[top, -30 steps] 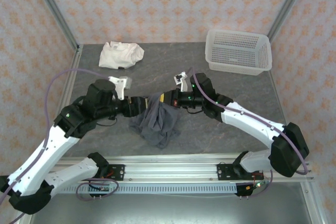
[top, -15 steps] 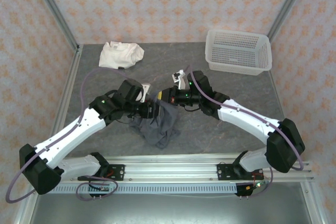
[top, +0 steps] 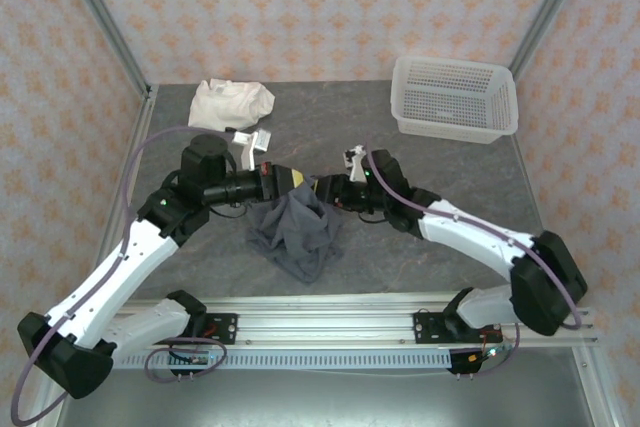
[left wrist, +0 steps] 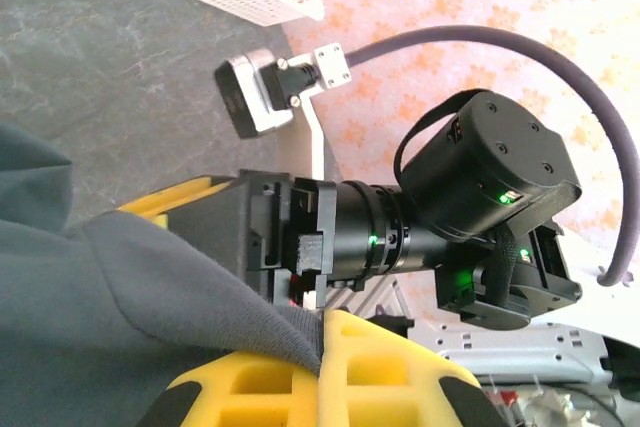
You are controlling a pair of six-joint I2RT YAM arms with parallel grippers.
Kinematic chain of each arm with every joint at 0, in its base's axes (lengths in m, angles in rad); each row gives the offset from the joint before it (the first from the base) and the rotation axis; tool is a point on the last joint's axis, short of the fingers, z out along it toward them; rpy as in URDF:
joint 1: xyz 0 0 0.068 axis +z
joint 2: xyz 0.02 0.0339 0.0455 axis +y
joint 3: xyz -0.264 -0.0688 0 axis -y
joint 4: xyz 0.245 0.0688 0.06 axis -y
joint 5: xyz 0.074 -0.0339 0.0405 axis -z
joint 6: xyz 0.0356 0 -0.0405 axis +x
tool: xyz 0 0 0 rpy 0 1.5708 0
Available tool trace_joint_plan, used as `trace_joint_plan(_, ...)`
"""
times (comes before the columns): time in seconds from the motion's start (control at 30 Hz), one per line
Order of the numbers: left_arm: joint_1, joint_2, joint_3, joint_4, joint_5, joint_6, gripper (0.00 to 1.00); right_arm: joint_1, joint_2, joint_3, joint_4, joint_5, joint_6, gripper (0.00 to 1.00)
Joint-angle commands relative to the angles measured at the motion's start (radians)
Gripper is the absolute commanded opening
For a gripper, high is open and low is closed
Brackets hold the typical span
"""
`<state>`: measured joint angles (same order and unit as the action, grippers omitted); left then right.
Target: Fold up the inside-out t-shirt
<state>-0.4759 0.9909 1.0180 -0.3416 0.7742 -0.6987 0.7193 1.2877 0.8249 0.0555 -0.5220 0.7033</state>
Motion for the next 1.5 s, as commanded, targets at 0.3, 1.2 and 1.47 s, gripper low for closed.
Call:
trace_joint_plan(0.3,-0.001,-0.041,-0.077,-0.037,0.063,0.114,0.00,0.160,-0.319,-0.255,0.182,0.139,0.520,0.78)
trace_joint_plan(1.2,0.008,-0.172,-0.401,0.048,-0.173,-0.154,0.42,0.230,-0.355,-0.280,0.800,0.168,0.223,0.00)
trace_joint_plan(1.47,0.036,-0.215,-0.006,-0.387,-0.338,0.192,0.54,0.230,-0.413,-0.319,0.648,0.210,0.172,0.00)
